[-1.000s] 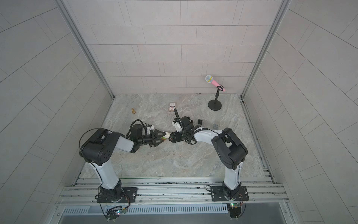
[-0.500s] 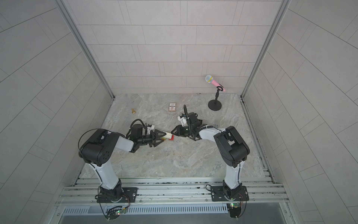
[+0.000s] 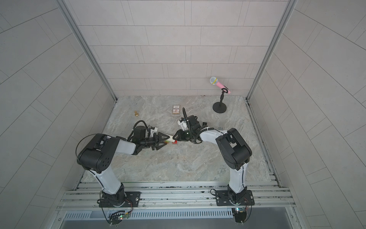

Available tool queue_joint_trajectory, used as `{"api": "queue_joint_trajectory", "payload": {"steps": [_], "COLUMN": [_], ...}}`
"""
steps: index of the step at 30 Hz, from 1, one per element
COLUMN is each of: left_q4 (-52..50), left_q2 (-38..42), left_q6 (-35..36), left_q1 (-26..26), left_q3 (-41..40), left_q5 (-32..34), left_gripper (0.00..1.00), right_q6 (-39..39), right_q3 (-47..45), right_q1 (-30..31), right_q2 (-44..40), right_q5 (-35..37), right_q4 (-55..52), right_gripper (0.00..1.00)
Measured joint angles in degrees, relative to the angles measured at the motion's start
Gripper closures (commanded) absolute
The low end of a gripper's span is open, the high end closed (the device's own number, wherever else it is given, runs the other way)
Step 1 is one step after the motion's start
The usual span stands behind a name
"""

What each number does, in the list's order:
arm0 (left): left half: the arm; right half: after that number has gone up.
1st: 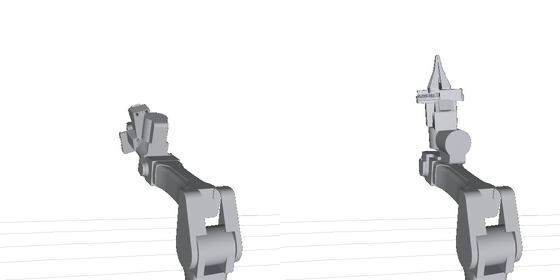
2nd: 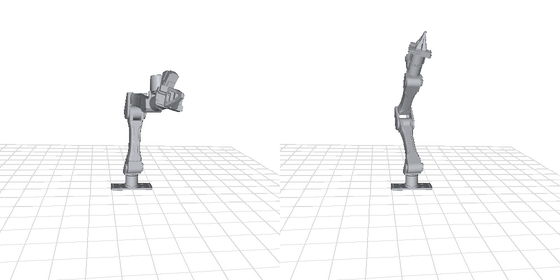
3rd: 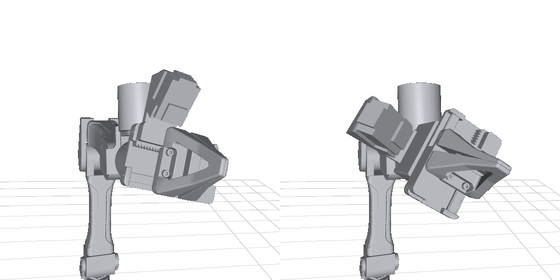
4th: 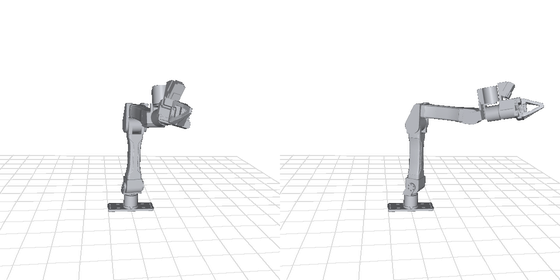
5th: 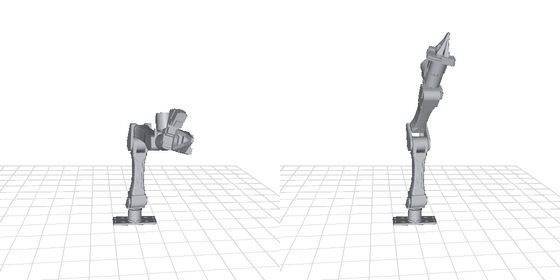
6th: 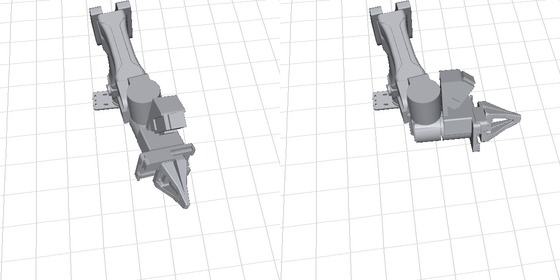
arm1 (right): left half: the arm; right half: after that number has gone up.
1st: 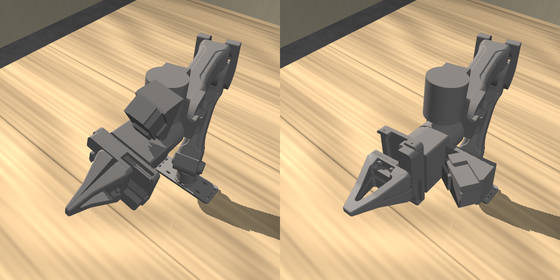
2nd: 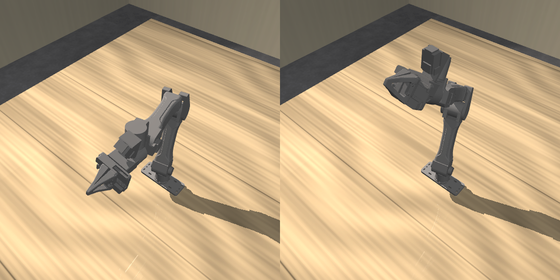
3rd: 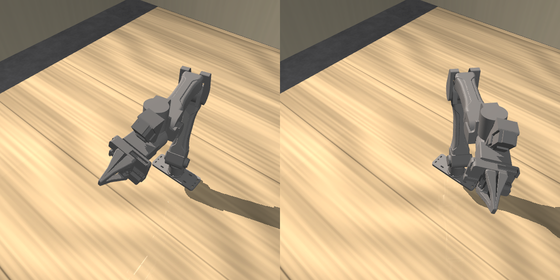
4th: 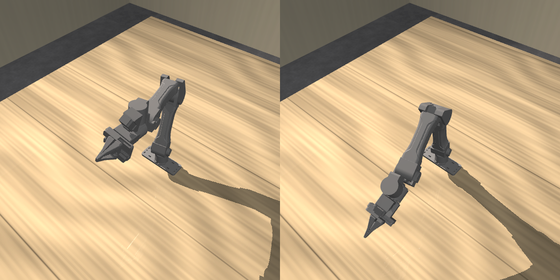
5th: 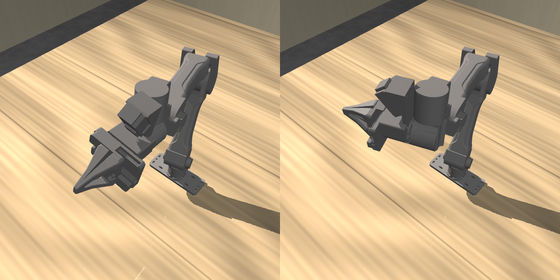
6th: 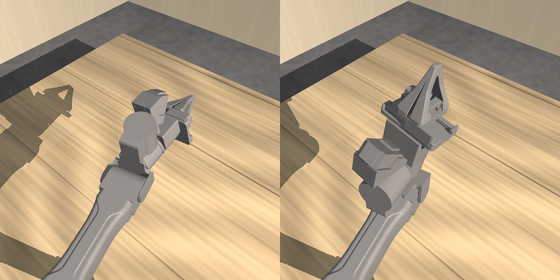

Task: Assemble the letter h with lego
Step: Assemble the lego brick with the lego brick.

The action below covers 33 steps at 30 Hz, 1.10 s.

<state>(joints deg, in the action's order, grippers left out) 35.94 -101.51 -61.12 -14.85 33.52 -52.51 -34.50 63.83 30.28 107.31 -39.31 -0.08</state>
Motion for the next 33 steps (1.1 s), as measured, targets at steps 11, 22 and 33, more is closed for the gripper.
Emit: {"api": "queue_joint_trajectory", "payload": {"steps": [11, 22, 33], "left_q4": [-1.9, -11.1, -19.2], "left_q2": [0.9, 3.8, 5.8], "left_q6": [1.0, 3.6, 5.4], "left_q1": [0.0, -0.4, -1.0], "left_q3": [0.2, 1.1, 4.3], "left_q5": [0.7, 4.0, 5.9], "left_gripper": [0.28, 0.18, 0.13], "right_q6": [1.0, 1.1, 1.5], "right_q3": [0.2, 0.4, 0.4], "right_q1": [0.1, 0.5, 0.5], "right_q2": [0.0, 0.0, 0.0], "right_q5": [0.4, 0.8, 0.8], "right_q4": [-0.6, -0.5, -0.9], "right_gripper": [0.67, 0.7, 0.7]}}
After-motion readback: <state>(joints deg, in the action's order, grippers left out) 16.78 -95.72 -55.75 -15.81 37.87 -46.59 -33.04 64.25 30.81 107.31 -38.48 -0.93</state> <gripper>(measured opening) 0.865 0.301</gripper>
